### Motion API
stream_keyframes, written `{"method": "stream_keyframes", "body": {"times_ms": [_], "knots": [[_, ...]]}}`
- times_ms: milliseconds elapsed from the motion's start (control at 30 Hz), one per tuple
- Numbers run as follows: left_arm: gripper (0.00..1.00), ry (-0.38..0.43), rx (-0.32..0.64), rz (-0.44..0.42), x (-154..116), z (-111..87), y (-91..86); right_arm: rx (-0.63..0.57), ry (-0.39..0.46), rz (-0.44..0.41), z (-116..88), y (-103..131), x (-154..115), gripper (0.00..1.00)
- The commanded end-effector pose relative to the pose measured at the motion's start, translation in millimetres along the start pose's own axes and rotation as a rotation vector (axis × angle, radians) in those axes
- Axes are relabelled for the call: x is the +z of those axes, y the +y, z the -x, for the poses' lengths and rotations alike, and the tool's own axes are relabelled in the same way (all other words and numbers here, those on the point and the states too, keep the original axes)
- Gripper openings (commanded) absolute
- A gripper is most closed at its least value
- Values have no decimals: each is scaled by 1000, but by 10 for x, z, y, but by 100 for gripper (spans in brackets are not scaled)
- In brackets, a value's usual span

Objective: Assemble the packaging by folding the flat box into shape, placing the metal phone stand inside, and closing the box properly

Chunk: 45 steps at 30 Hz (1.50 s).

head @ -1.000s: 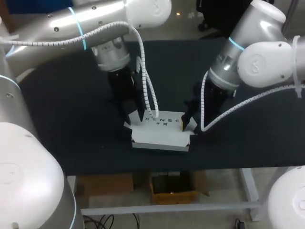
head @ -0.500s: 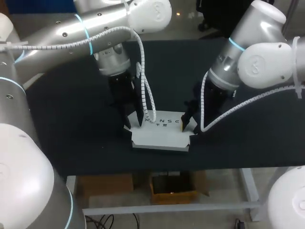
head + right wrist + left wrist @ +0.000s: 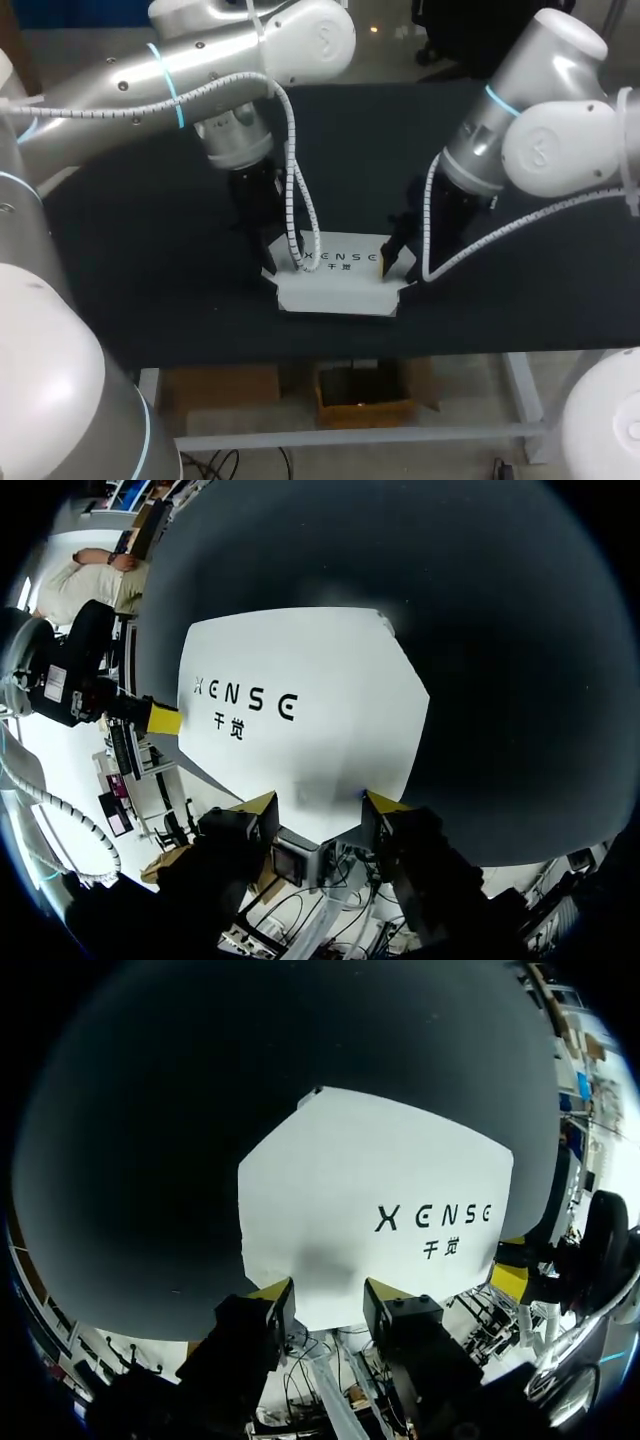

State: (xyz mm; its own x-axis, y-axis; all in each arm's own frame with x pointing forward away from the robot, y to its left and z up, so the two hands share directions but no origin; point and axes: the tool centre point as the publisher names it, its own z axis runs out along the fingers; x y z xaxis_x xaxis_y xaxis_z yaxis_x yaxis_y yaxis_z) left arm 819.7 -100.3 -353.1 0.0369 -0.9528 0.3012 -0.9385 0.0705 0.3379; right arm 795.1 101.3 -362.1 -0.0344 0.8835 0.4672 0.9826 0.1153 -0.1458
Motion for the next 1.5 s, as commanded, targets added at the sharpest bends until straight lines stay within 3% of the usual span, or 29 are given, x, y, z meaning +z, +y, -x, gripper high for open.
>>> {"method": "stream_keyframes", "body": {"times_ms": [33, 633, 933, 1500], "knots": [[45, 10, 1, -76, -1, 42, 113, 1, 0, 8, 15, -12, 8, 51], [45, 65, 33, -195, 78, 79, 94, 7, 12, 89, 39, 43, 37, 51], [45, 73, 28, -212, 89, 52, 59, 25, -2, 132, 43, 83, 34, 49], [44, 94, 14, -294, 155, 17, 67, 173, 30, 200, 124, 98, 104, 47]]}}
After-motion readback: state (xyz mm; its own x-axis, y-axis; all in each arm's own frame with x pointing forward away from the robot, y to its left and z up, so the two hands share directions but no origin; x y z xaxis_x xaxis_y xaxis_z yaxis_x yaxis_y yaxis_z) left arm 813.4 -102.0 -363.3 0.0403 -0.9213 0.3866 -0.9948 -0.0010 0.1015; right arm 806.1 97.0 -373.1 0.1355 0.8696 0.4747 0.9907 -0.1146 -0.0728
